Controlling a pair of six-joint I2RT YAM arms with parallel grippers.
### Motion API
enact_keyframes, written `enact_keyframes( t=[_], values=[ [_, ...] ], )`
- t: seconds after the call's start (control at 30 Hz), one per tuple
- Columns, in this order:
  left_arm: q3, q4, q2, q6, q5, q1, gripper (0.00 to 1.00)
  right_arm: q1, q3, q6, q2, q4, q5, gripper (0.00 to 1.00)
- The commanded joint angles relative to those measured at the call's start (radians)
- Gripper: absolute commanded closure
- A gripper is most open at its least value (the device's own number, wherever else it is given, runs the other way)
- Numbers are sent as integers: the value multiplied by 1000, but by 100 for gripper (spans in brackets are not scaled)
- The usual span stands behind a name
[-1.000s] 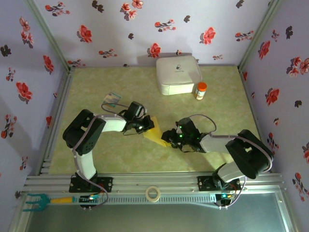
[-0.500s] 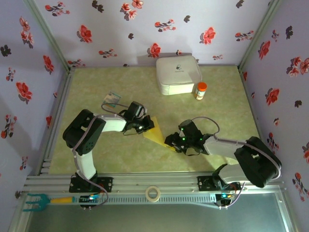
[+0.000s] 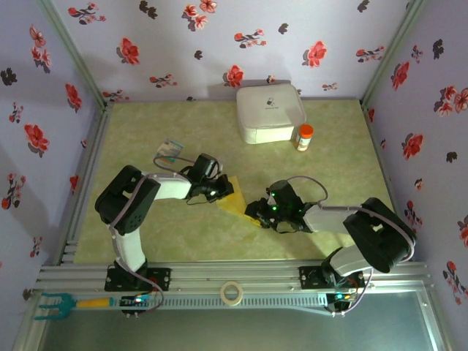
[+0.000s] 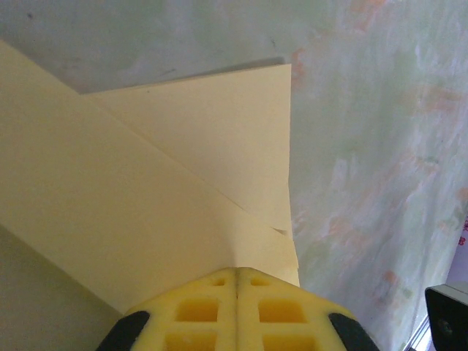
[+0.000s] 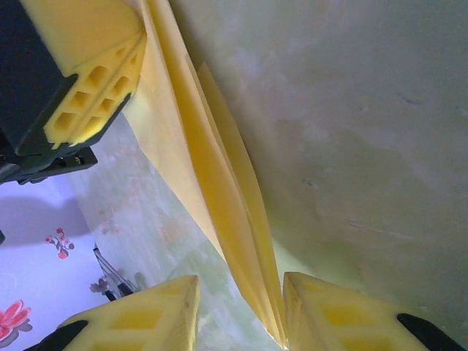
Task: Fold a paper plane with a square sheet of paper (pick it up from the middle)
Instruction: Turn over the paper at the center of the table.
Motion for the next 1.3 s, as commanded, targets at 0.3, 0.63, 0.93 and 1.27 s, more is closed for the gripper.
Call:
enact_keyframes(
  t=[0.3,0.63,0.93,1.27],
  values=[
    [-8,-23,-18,-17,8,-4,100,-1,-9,6,71,188,-6,64],
    [-12,-11,-34,-20,16,-4,100,-2,-28,-17,96,226,-3,82],
    [-10,-3,-76,-7,30,-5,97,-3,-42,-38,75,221,-4,93],
    [-44,-32,-227,44,-7,-10,70,-4,3,-154,-17,26,25,95]
  ],
)
